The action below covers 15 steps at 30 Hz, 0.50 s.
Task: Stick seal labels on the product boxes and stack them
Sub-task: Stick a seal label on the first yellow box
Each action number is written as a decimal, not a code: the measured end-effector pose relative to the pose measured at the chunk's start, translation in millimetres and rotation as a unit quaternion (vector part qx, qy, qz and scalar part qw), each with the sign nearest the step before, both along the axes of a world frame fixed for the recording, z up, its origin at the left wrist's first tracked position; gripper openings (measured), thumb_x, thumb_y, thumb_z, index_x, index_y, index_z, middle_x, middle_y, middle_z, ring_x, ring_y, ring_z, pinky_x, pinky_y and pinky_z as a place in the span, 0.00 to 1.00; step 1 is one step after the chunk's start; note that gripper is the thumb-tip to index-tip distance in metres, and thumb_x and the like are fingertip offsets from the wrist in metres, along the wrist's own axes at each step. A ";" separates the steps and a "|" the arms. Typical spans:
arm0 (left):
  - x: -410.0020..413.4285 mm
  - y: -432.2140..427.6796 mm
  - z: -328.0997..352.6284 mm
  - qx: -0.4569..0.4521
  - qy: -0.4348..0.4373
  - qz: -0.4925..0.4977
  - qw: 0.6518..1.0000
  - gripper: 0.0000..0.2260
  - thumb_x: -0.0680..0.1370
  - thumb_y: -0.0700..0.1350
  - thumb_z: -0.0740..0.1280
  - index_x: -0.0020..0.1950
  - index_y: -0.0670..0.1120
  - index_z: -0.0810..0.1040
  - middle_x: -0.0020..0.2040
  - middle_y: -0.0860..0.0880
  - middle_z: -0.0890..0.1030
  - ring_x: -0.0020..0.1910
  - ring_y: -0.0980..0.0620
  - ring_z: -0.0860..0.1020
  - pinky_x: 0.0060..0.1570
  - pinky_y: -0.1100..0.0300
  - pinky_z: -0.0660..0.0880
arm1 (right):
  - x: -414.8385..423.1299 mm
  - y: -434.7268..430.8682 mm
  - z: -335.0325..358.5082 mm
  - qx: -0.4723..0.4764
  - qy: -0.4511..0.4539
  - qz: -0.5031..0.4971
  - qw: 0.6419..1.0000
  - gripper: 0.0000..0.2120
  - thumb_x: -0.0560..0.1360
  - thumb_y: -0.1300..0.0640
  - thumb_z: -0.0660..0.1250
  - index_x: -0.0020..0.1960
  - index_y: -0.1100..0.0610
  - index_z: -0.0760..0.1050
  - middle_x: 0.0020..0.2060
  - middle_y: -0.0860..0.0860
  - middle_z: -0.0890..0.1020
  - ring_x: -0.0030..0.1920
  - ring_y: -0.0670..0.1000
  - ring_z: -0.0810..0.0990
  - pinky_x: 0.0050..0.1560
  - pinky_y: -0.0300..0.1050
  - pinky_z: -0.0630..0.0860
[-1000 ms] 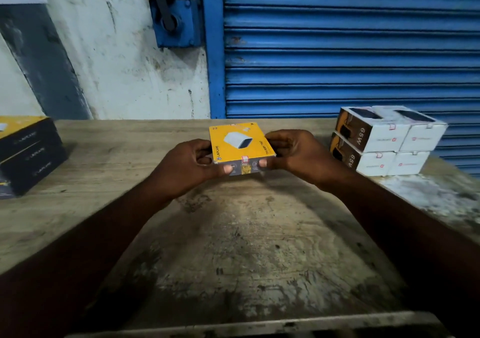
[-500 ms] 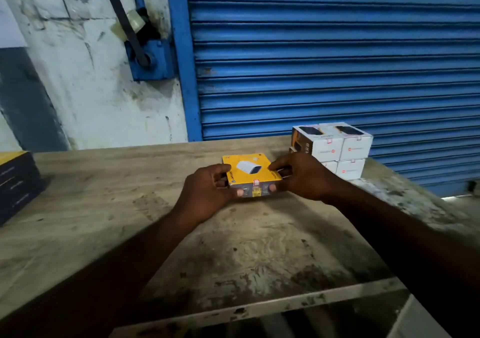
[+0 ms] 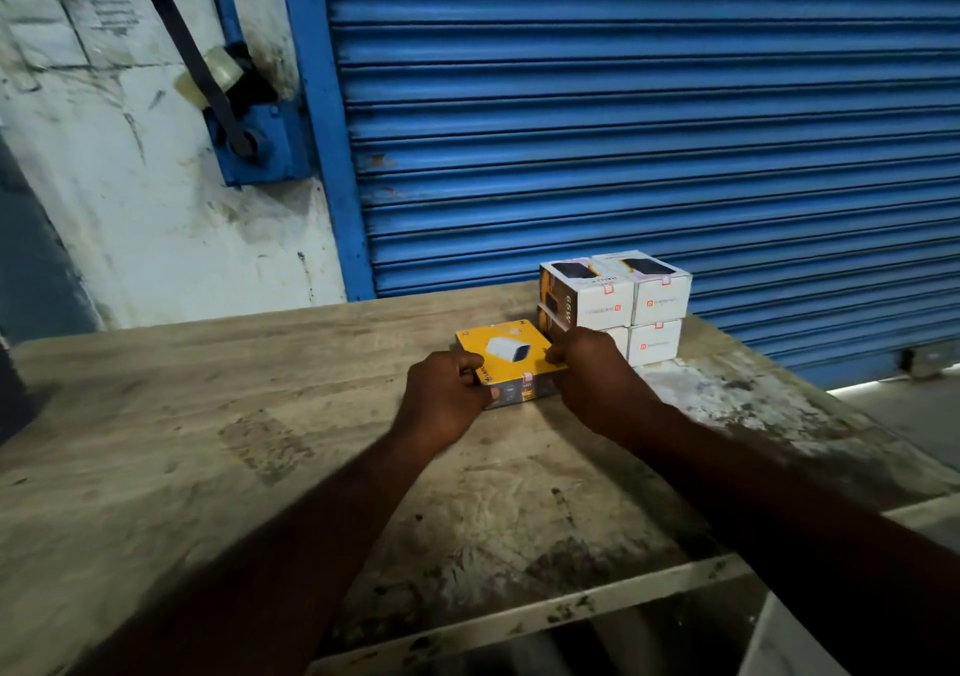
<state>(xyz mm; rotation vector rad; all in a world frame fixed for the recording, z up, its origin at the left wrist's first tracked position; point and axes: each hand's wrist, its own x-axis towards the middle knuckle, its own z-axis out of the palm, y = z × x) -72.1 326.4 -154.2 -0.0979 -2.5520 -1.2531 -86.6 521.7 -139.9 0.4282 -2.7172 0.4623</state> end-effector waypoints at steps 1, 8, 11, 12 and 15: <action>-1.6 1.9 -1.0 0.001 0.001 0.004 1.000 0.22 0.71 0.39 0.78 0.64 0.42 0.81 0.59 0.45 0.84 0.54 0.53 0.82 0.48 0.74 0.70 | 0.8 -0.1 -3.0 0.016 0.010 0.002 1.000 0.08 0.74 0.67 0.69 0.53 0.64 0.83 0.55 0.62 0.81 0.56 0.61 0.79 0.55 0.48 0.74; -8.2 4.3 -2.5 0.000 0.006 0.010 1.000 0.21 0.71 0.39 0.78 0.64 0.42 0.82 0.58 0.45 0.84 0.53 0.55 0.81 0.45 0.78 0.68 | -0.2 0.4 -4.7 0.082 0.049 0.008 0.995 0.12 0.77 0.65 0.66 0.59 0.59 0.82 0.57 0.59 0.80 0.60 0.58 0.76 0.58 0.48 0.74; -7.8 7.0 -1.4 -0.004 0.006 0.005 1.000 0.21 0.72 0.40 0.78 0.64 0.42 0.82 0.59 0.45 0.84 0.54 0.54 0.81 0.48 0.74 0.69 | -0.3 0.4 -1.1 0.095 0.054 0.009 0.994 0.13 0.75 0.68 0.64 0.57 0.59 0.82 0.55 0.59 0.80 0.58 0.58 0.76 0.55 0.49 0.76; -7.6 7.8 -1.2 -0.005 0.007 0.005 1.000 0.20 0.72 0.41 0.78 0.64 0.43 0.82 0.59 0.46 0.84 0.54 0.54 0.81 0.48 0.74 0.69 | -0.4 0.4 -0.3 0.098 0.051 0.007 0.994 0.13 0.75 0.68 0.64 0.56 0.60 0.82 0.54 0.59 0.80 0.57 0.58 0.76 0.54 0.50 0.76; -7.8 9.4 0.3 -0.014 0.008 0.003 1.000 0.21 0.73 0.41 0.78 0.65 0.42 0.81 0.59 0.45 0.84 0.56 0.52 0.82 0.52 0.70 0.71 | -1.8 1.1 1.4 0.102 0.050 0.004 0.993 0.13 0.74 0.69 0.64 0.55 0.61 0.82 0.53 0.60 0.81 0.56 0.59 0.77 0.53 0.50 0.76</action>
